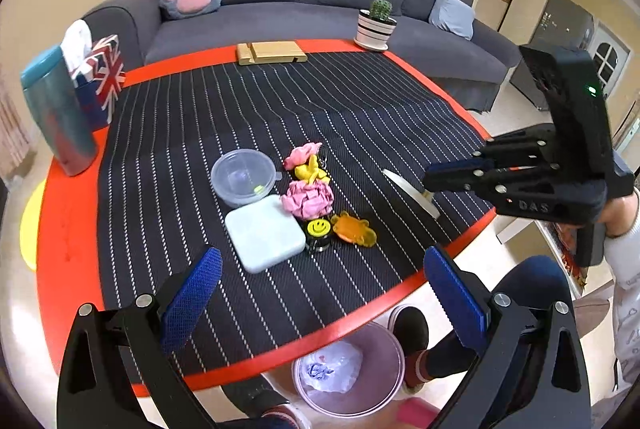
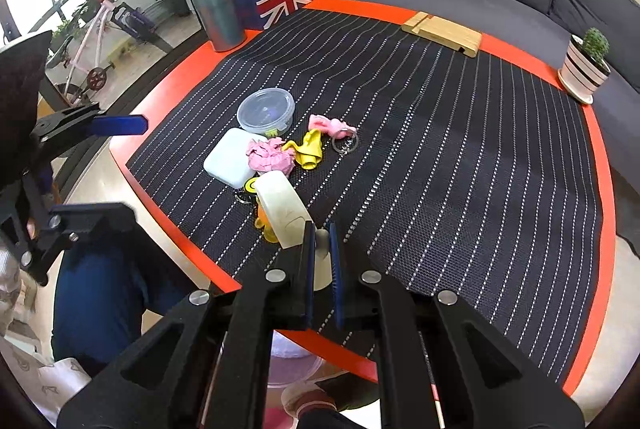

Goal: Collect trash
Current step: 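Grasp the crumpled pink paper with the left tool while the right tool holds the cream piece, then carry the pink paper to the bin with the left tool while the right tool carries the cream piece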

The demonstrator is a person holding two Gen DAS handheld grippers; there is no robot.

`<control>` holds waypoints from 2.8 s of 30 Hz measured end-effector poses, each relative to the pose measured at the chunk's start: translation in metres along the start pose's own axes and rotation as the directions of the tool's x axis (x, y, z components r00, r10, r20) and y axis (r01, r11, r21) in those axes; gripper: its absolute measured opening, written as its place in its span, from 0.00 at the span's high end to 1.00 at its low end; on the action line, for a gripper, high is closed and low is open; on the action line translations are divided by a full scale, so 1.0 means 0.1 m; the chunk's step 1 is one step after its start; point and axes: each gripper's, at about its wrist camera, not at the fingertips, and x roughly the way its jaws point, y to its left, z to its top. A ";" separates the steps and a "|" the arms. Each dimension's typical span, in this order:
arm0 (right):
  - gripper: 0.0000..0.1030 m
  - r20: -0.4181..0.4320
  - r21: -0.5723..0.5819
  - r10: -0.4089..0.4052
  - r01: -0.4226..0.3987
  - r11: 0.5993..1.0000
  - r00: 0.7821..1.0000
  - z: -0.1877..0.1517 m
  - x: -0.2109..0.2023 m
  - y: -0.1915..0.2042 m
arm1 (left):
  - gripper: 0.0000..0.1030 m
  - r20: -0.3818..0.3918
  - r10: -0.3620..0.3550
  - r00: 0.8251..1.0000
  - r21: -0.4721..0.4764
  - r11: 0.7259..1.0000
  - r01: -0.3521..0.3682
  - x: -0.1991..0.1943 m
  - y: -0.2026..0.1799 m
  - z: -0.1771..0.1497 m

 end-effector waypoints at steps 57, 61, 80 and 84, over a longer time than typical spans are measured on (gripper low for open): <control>0.93 0.053 0.072 -0.016 0.013 0.997 0.998 -0.11 -0.20 -0.17 | 0.71 -0.073 0.002 0.997 0.050 0.999 0.002 0.49 0.00 0.38; 0.93 0.060 0.068 -0.018 0.014 0.998 0.998 -0.11 -0.23 -0.13 | 0.71 -0.056 -0.004 0.998 0.052 0.999 0.007 0.37 -0.03 0.35; 0.93 0.111 0.029 0.001 -0.004 1.000 0.994 -0.34 -0.51 0.29 | 0.71 -0.019 -0.041 0.999 0.091 0.995 0.042 -0.12 -0.31 0.02; 0.93 0.125 0.032 0.003 -0.007 0.999 0.992 -0.46 -0.59 0.38 | 0.71 -0.016 -0.049 0.999 0.098 0.994 0.051 -0.21 -0.38 -0.10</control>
